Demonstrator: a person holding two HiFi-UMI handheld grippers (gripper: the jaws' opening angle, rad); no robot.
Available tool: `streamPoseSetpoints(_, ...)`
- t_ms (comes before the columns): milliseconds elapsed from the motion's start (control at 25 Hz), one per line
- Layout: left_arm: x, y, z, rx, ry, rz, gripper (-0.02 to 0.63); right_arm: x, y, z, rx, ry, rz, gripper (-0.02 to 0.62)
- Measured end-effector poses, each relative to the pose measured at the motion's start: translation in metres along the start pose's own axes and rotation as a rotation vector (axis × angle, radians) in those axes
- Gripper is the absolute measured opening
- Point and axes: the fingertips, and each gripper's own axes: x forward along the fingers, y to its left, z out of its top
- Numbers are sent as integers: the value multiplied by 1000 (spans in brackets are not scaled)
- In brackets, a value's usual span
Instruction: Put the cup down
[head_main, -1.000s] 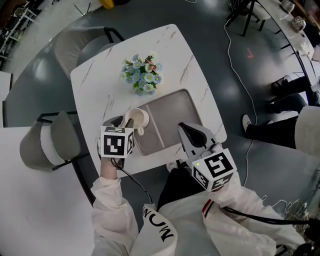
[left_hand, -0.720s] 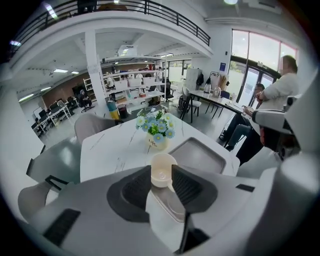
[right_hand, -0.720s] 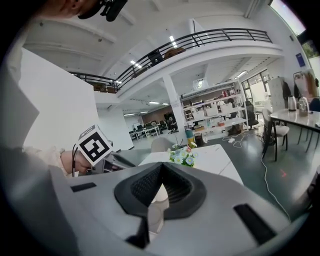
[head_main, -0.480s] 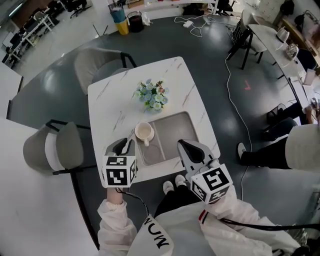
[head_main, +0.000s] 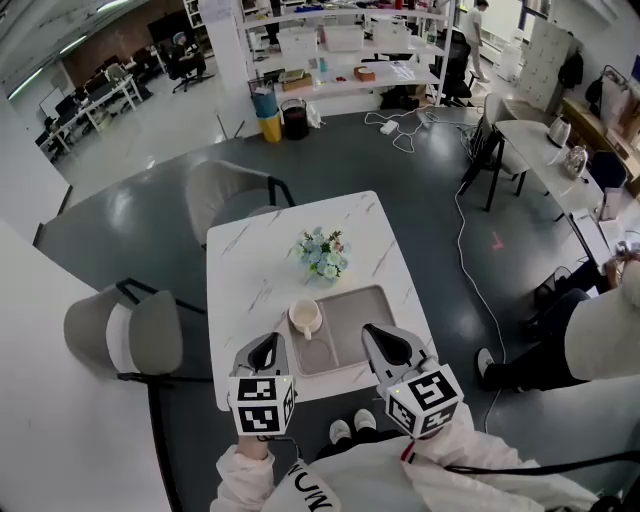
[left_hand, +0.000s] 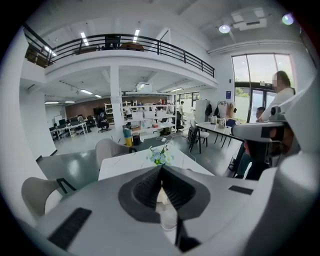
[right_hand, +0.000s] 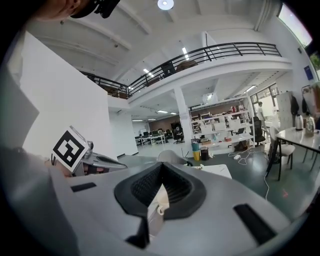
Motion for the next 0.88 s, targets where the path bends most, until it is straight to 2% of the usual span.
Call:
streamPoseSetpoints(280, -35, -10, 6, -24, -99, 0, 11, -17, 28, 17, -44, -46, 18, 5)
streamPoseSetpoints(680, -65, -34, 30, -21, -286, 18, 11, -31, 30, 31, -73, -99, 21, 5)
streamPoseSetpoints(880, -77, -29, 33, -30, -344, 37, 11, -35, 34, 36, -75, -107, 10, 5)
